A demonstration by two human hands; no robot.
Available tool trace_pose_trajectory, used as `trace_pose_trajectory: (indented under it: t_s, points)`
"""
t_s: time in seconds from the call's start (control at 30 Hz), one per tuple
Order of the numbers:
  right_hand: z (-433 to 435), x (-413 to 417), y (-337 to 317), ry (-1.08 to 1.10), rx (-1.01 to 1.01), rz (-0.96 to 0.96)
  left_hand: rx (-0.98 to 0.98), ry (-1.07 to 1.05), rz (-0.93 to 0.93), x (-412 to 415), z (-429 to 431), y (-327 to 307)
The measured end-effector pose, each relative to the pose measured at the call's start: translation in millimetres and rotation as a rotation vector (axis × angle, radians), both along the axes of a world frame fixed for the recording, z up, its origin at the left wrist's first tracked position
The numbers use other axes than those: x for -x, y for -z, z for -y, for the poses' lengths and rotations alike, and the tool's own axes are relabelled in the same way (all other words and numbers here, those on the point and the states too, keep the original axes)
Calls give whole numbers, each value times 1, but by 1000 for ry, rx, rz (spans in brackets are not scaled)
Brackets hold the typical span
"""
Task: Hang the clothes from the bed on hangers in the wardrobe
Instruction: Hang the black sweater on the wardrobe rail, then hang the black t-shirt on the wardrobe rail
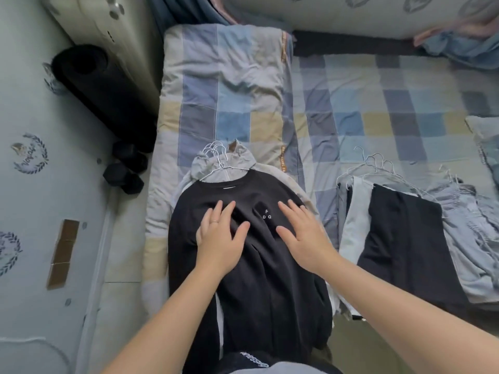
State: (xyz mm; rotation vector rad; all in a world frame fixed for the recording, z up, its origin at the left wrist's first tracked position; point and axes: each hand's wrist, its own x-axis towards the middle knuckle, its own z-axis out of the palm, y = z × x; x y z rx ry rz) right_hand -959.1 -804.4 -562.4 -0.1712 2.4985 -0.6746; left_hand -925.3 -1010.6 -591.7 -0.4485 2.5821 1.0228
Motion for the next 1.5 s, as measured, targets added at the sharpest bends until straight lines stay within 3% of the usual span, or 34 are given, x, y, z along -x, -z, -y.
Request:
trace_pose_trajectory:
  t_s: [0.17, 0.47, 0.8, 0.97, 1.23, 1.5]
  points:
    - [-36, -35, -35, 81, -53, -106, 239, 276, -89, -20, -49, -31]
    - [-163, -132, -68, 446, -126, -175, 268, 668, -187, -48, -182, -69]
    - [-364, -332, -90, 857, -240, -268, 215, 1072, -335, -167, -421, -98]
    - [-449, -455, -93, 1152, -324, -203, 171, 1322, -349, -251, -544, -104]
    - [-520, -614, -98, 1593, -404, -173, 151, 1867, -414, -381, -701, -113]
    - [-565, -743, -118, 2084, -553, -144, -108, 2367, -513, -513, -855, -145]
